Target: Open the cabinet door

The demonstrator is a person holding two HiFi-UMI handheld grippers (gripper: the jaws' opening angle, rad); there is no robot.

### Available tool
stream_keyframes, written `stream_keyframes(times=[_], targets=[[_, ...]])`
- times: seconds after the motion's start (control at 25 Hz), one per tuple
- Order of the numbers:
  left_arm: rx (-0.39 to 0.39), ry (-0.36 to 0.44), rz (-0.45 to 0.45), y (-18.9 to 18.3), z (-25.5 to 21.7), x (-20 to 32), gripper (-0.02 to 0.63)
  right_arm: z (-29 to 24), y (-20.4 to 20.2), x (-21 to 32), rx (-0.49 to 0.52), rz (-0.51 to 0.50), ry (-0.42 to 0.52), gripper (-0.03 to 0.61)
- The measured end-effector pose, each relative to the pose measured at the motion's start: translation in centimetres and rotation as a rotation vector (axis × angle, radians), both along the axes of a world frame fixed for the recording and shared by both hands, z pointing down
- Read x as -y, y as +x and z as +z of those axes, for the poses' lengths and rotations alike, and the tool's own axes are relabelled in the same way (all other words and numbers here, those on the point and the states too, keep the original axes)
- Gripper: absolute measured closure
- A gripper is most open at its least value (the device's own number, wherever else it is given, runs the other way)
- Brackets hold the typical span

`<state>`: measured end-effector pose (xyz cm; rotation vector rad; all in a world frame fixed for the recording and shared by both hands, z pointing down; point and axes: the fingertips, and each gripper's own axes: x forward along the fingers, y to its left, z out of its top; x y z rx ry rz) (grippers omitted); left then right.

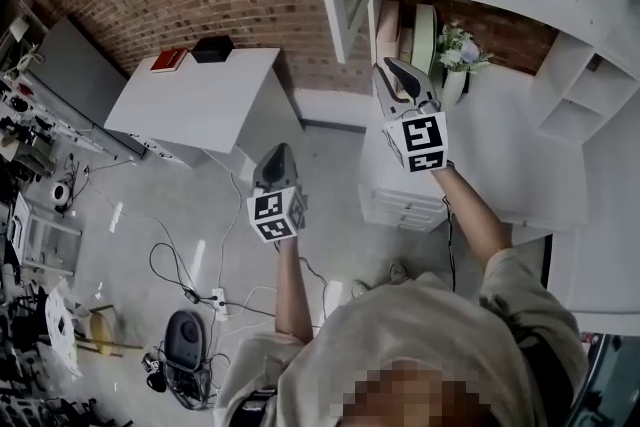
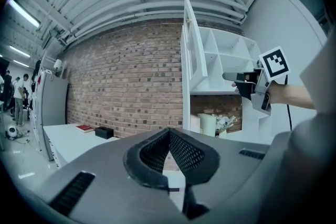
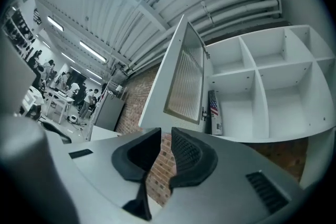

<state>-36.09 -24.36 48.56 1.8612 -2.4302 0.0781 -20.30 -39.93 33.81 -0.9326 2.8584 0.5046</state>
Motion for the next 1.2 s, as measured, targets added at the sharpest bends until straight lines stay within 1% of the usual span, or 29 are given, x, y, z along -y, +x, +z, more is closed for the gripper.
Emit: stream_keyframes(times=[0.24, 0.4, 0.56, 0.76, 0.88, 1.0, 1.2], targets=[[-0.002, -0.017, 0.019, 1.1, 1.1, 1.0, 0.586, 5.1, 2.3, 0.8, -0.035, 0.028, -0.078, 0.536], [-0.011, -0.036, 0.016, 1.3, 2.0, 1.4, 0.586, 8.6, 4.0, 1.6, -0.060, 0.052, -0.135, 0.552], [-0.016, -0.045, 0.008, 1.1, 2.8, 1.6, 0.586, 11.9, 6.0, 2.5, -0.091, 0.075, -0.190, 0.565], [-0.020, -0.056, -0.003, 1.1, 3.9, 1.5, 0.586, 15.4, 7.8, 2.5, -0.126, 0.087, -0.239, 0.565], [-0.033, -0.069, -0.005, 1.1, 4.6, 1.2, 0.586, 17.0, 8.4, 2.0, -0.139, 0.094, -0.267, 0.565], [-0.035, -0.063, -0.008, 1.2, 5.0, 1.1, 0.586, 18.2, 8.9, 1.8, -0.144, 0.096, -0.290, 0.565], [-0.053, -0.075, -0.009, 1.5, 6.0, 1.3, 0.586, 19.1, 9.2, 1.8, -0.142, 0.095, -0.308, 0.565]])
